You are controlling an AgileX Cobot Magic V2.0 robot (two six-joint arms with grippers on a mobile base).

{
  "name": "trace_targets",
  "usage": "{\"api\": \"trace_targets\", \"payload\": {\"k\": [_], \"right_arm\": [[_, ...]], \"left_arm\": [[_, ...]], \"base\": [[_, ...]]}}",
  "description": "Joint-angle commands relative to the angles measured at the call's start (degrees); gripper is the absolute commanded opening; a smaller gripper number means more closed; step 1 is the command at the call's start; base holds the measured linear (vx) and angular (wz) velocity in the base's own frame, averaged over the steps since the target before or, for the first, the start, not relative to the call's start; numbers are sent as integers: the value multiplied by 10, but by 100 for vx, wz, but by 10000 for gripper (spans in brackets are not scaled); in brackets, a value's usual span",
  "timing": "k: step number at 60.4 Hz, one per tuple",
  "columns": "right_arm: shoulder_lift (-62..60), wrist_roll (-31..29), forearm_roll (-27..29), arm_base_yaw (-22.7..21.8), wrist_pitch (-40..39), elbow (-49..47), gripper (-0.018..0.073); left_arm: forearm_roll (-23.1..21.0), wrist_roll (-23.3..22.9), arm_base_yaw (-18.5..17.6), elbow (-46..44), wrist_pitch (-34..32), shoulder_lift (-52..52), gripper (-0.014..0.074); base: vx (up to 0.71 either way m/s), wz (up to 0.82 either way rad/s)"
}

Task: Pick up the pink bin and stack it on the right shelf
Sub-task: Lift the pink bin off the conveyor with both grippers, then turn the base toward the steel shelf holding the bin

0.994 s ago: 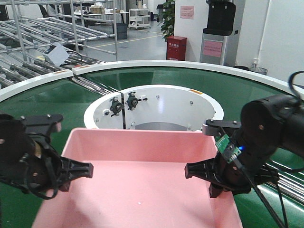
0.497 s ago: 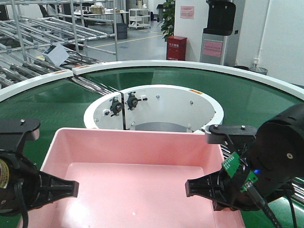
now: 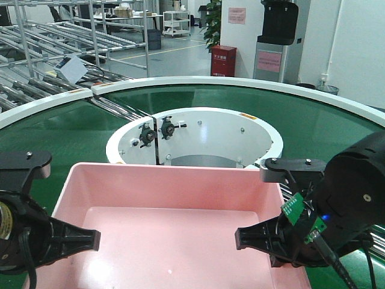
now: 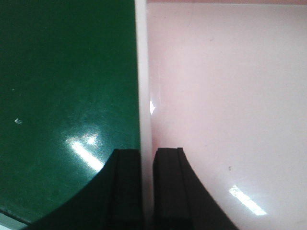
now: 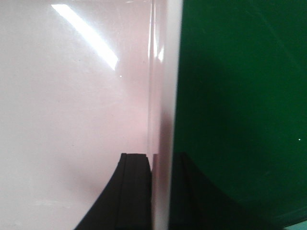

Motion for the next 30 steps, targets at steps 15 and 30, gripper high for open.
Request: {"api": "trace_targets", "payload": {"k": [15, 30], "right_arm": [[-23, -6, -44, -4, -9, -15, 49], [-23, -6, -44, -4, -9, -15, 49]], "left_arm": [[35, -4, 0, -18, -25, -21, 94], [35, -4, 0, -18, -25, -21, 94]], "base": [[0, -1], [-7, -23]]}}
